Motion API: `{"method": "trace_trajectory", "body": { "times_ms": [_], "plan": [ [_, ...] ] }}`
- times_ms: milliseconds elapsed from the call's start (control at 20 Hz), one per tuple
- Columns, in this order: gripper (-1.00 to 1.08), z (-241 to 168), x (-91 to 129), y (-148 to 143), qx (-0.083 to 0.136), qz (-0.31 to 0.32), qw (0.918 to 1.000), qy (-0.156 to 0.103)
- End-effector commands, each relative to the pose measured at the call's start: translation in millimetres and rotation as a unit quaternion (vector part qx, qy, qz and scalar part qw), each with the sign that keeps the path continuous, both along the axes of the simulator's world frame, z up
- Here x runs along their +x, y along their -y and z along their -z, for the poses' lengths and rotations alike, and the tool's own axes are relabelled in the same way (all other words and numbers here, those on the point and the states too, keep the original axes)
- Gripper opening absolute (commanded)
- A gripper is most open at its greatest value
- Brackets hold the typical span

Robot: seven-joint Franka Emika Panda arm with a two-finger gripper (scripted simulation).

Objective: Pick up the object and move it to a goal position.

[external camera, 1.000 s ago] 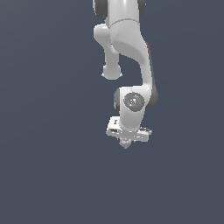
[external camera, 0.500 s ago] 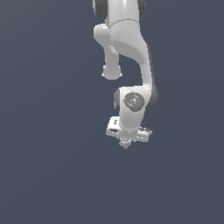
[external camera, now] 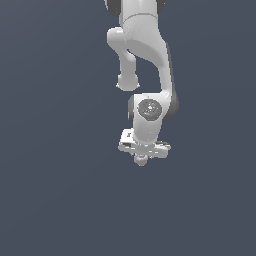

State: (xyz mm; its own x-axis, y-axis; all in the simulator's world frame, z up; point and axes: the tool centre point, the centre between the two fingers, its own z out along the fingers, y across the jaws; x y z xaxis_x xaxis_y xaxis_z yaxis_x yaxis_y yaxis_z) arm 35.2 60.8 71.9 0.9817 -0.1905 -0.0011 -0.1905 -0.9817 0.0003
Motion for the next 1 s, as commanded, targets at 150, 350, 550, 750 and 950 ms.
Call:
{"method": "trace_trajectory", "body": {
  "times_ms": [150, 350, 550, 750, 950],
  "plan": [
    [-1.0, -26.0, -13.8, 17.4, 0.0, 0.0, 1.0, 0.001],
    [-1.0, -53.3, -28.8, 35.8, 0.0, 0.0, 1.0, 0.001],
    [-1.0, -85.7, -46.2, 57.6, 0.001, 0.0, 1.0, 0.001],
    [-1.0, -119.5, -64.0, 80.1, 0.001, 0.001, 1.0, 0.001],
    [-1.0, -150.7, -79.8, 100.7, 0.001, 0.001, 1.0, 0.001]
  ]
}}
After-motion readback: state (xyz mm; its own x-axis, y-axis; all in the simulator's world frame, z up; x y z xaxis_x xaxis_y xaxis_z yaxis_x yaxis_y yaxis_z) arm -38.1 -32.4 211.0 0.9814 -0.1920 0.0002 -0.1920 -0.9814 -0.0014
